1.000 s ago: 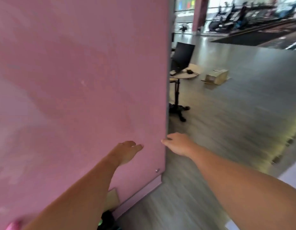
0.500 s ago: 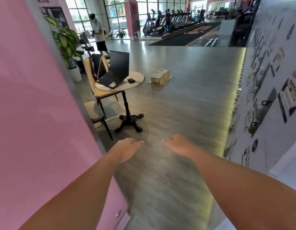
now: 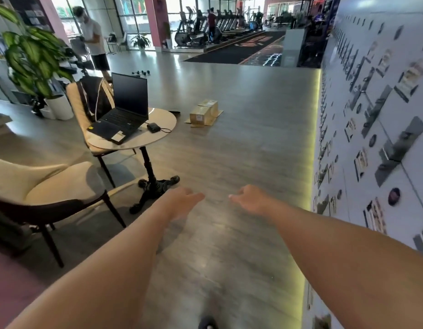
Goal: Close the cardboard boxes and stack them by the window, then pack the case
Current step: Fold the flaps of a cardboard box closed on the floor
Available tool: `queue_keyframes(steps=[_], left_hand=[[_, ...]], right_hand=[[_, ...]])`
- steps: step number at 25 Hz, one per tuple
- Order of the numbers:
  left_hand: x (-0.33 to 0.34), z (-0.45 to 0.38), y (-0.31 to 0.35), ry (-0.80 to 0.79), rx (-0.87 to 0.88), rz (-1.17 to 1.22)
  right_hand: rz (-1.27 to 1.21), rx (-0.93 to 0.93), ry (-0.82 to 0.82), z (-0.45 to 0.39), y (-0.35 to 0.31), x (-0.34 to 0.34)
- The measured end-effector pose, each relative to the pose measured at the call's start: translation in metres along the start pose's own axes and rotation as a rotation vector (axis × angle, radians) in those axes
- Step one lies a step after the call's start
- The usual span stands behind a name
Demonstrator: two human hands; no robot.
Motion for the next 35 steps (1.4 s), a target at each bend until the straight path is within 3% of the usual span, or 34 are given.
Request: queue_keyframes(steps=[5, 9, 16, 24, 35], left_hand=[[-0.048, -0.146, 0.027, 0.0, -0.028, 0.071], [-0.078, -0.241, 0.07, -0.048, 0.05, 0.1], [-0.107, -0.431, 0.164, -0.053, 0.133, 0.067], [-0.168, -0.647, 0.26, -0.005, 0.048, 0.051], [-0.265, -0.981, 0.319, 0.013, -0.046, 0.083]], right_hand=[[0.041, 0.007, 0.035, -0.129, 0.013, -0.059], [0.014, 0.021, 0.057, -0.209, 0.034, -0.101], [0.064, 0.045, 0.065, -0.394, 0.119, -0.164], [0.062, 0.021, 0.031, -0.625, 0.184, -0.283], [0.054, -0.007, -0.02, -0.965, 0.214, -0.384]])
Point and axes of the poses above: each hand's wrist, its own z-axis away from the middle knuckle, its own x-axis out of the palm, y = z × x, the point moved 2 cm from there along -z, towards the middle knuckle, and after that the axes turned 9 degrees about -x, right-handed, at the moved point
